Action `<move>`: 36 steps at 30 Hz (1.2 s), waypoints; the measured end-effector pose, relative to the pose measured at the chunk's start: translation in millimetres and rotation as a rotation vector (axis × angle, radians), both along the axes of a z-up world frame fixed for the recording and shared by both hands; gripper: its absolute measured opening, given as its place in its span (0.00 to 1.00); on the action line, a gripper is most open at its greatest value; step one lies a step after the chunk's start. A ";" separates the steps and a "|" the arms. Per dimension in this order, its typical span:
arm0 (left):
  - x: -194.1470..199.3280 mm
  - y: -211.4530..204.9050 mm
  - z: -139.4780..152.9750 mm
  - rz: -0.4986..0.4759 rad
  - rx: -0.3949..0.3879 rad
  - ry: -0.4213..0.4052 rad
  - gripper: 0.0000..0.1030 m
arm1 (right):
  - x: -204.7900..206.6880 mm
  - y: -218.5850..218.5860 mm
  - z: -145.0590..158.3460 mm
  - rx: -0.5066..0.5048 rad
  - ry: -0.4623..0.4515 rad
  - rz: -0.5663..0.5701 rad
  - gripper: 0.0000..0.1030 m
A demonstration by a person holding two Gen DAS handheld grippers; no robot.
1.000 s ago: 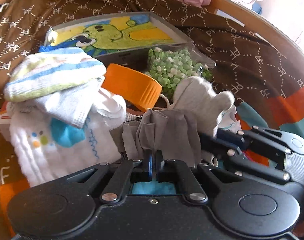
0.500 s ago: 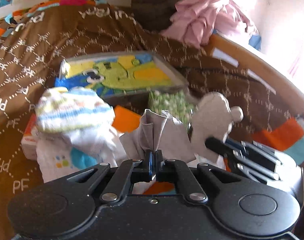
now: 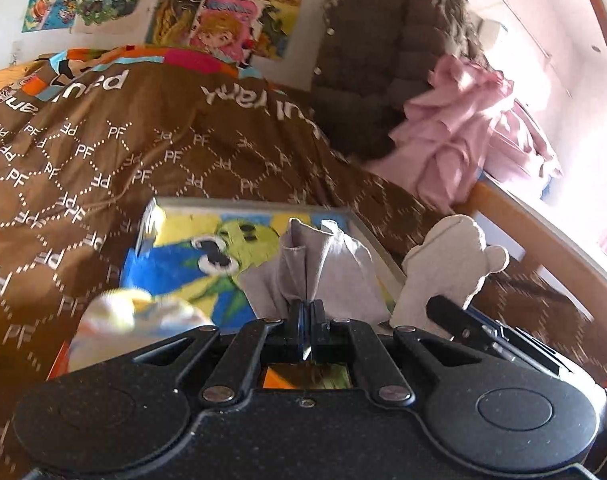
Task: Organize soft objects
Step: 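Carry the grey cloth and white cloth over the cartoon tray with both tools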
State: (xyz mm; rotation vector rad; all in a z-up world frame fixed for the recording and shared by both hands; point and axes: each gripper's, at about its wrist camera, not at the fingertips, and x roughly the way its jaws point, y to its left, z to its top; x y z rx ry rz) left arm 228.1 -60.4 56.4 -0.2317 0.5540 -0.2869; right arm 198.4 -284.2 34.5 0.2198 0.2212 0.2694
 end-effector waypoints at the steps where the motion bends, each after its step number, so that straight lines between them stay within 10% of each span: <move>1: 12.5 0.8 -3.8 0.015 -0.006 0.000 0.02 | 11.2 -0.8 -2.3 0.022 0.006 -0.022 0.11; 13: 107.2 -0.1 -68.7 0.055 -0.059 0.103 0.02 | 89.7 -2.2 -45.8 0.120 0.109 -0.037 0.11; 36: 112.0 -6.8 -92.6 -0.002 0.007 0.152 0.07 | 102.0 10.4 -50.4 0.019 0.249 -0.053 0.22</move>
